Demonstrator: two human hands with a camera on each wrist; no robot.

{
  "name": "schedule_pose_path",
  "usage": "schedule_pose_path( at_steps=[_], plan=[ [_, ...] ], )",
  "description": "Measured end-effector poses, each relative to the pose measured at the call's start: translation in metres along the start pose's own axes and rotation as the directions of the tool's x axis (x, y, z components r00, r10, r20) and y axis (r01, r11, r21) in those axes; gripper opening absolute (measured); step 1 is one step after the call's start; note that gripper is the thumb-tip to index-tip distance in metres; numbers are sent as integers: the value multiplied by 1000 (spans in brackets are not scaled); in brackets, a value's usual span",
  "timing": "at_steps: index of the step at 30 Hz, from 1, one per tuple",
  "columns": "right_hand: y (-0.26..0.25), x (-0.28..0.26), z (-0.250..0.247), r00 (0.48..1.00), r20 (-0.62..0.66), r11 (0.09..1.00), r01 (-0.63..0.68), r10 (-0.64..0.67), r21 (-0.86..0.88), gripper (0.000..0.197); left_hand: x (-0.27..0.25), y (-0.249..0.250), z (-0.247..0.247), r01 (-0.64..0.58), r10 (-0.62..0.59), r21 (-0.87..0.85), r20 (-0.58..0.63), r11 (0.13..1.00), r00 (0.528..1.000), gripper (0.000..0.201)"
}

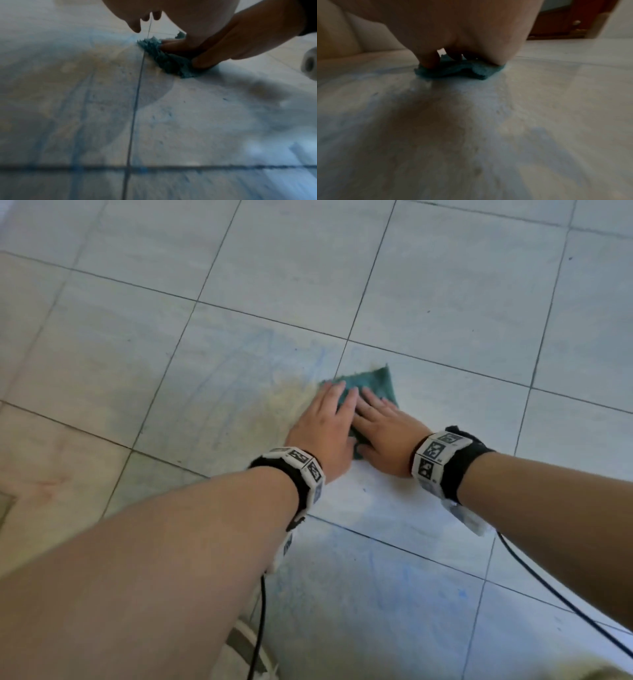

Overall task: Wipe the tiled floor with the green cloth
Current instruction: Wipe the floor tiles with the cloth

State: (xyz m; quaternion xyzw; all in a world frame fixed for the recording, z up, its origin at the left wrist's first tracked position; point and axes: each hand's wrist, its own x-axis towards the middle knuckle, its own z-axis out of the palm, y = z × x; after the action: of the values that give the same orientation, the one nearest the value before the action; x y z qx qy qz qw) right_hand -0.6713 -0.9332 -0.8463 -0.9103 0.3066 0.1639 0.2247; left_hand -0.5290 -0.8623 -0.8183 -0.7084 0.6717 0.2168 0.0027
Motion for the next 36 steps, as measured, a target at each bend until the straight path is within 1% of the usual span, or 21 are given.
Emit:
schedule_pose_path(
  at_steps=[1, 2, 3, 4, 5, 7, 9, 11, 14, 17, 19, 21, 24, 25, 26, 27, 29, 31, 32, 34, 36],
  plan=[
    [6, -6, -2, 996, -62, 995, -63, 68, 79, 79, 6, 0, -2, -36, 35, 27, 17, 999, 999, 75],
    [15, -12, -4, 976, -123, 976, -160, 179, 145, 76, 13, 2, -3, -66, 63, 61, 51, 996, 997, 72],
    [25, -19, -5, 943, -153, 946, -266, 295, 185, 75, 20, 5, -2, -82, 73, 91, 97, 992, 993, 72],
    [36, -26, -4, 915, -149, 918, -346, 376, 194, 76, 27, 9, 1, -75, 59, 109, 151, 991, 987, 73],
    [45, -34, -1, 903, -126, 904, -386, 412, 184, 77, 33, 14, 4, -48, 23, 117, 206, 992, 978, 74],
    [58, -43, 7, 908, -96, 908, -394, 409, 145, 81, 43, 20, 14, 13, -51, 143, 266, 990, 962, 76],
    [57, -46, 11, 911, -78, 911, -393, 404, 129, 85, 54, 23, 20, 39, -80, 153, 274, 987, 958, 76],
    [50, -41, 12, 912, -57, 911, -399, 406, 101, 90, 68, 24, 18, 42, -80, 148, 260, 988, 962, 75],
    [42, -27, 8, 916, -10, 916, -400, 401, 40, 97, 96, 24, 9, 10, -44, 126, 269, 992, 962, 76],
    [35, -7, -4, 917, 22, 917, -400, 399, 16, 104, 111, 5, -1, 48, -71, 98, 245, 994, 967, 78],
    [28, 6, -12, 924, 47, 926, -378, 378, -15, 105, 107, -24, -9, 147, -158, 67, 212, 987, 964, 79],
    [16, 21, -18, 942, 82, 945, -322, 326, -54, 108, 101, -68, -21, 282, -288, 58, 191, 958, 938, 80],
    [-4, 46, -24, 959, 129, 966, -243, 253, -91, 112, 91, -140, -46, 487, -501, 120, 167, 865, 849, 81],
    [-10, 52, -24, 959, 140, 967, -237, 248, -89, 113, 89, -157, -51, 522, -541, 144, 168, 841, 824, 81],
    [-13, 56, -23, 957, 143, 966, -240, 252, -92, 113, 89, -165, -56, 532, -558, 178, 168, 828, 812, 81],
    [-15, 59, -23, 957, 141, 965, -241, 254, -105, 114, 89, -166, -57, 523, -558, 212, 166, 825, 813, 82],
    [-18, 60, -26, 954, 153, 963, -242, 259, -121, 113, 89, -154, -58, 478, -518, 232, 161, 847, 840, 83],
    [-17, 62, -28, 949, 157, 959, -257, 274, -119, 113, 95, -140, -59, 414, -435, 154, 146, 897, 889, 82],
    [-17, 62, -29, 947, 164, 958, -259, 277, -122, 112, 95, -137, -61, 399, -405, 67, 149, 914, 902, 80],
    [-19, 62, -31, 942, 180, 957, -262, 282, -128, 112, 96, -138, -60, 400, -387, -96, 129, 911, 913, 69],
    [-21, 61, -32, 937, 198, 956, -267, 288, -123, 111, 98, -140, -57, 400, -390, -85, 115, 912, 914, 63]
  ],
)
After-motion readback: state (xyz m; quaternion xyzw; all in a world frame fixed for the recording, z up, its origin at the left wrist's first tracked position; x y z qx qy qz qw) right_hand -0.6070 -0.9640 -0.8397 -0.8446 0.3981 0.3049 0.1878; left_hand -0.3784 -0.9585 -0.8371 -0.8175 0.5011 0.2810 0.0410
